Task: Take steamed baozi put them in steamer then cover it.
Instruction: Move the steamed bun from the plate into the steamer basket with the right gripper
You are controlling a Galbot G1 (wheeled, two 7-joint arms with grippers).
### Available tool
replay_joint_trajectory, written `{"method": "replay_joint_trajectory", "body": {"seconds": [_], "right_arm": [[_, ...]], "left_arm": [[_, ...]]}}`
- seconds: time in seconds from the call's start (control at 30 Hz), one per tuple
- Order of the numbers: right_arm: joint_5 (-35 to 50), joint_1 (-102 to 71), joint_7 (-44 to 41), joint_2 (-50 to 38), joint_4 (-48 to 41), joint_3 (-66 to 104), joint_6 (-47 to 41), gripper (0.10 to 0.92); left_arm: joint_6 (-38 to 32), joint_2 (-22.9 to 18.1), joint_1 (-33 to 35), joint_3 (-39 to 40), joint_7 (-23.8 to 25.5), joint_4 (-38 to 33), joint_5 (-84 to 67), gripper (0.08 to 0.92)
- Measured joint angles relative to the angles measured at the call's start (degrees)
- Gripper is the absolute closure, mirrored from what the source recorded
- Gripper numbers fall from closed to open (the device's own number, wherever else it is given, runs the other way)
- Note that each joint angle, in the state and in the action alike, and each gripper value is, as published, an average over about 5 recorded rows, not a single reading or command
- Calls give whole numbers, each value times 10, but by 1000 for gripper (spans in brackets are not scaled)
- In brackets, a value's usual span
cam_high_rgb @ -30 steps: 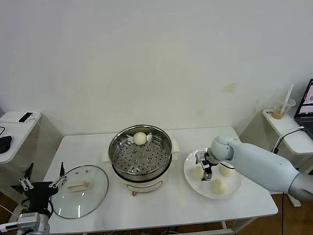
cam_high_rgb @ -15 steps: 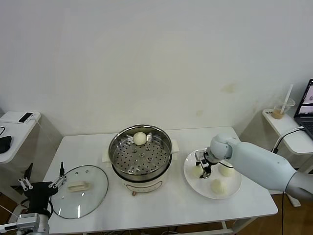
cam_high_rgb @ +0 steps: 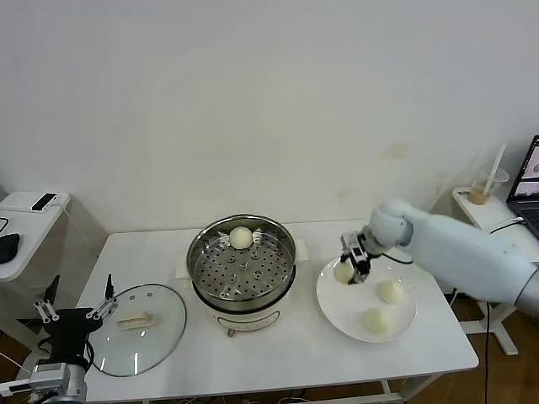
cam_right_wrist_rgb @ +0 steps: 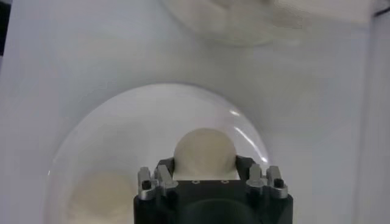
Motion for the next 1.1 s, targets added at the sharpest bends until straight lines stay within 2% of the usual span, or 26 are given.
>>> {"method": "replay_joint_trajectory", "body": {"seconds": [0.3, 0.57, 1.1], "right_arm": [[76, 131, 14, 23, 37, -50, -31, 389], [147, 182, 35, 80, 42, -67, -64, 381], [218, 128, 87, 254, -48, -57, -118, 381]], "left_arm": [[1, 5, -4, 5, 0, -4, -5, 177], [0, 6, -7, 1, 0, 0, -11, 177], [1, 3, -8, -13, 1, 1, -17, 177]]}}
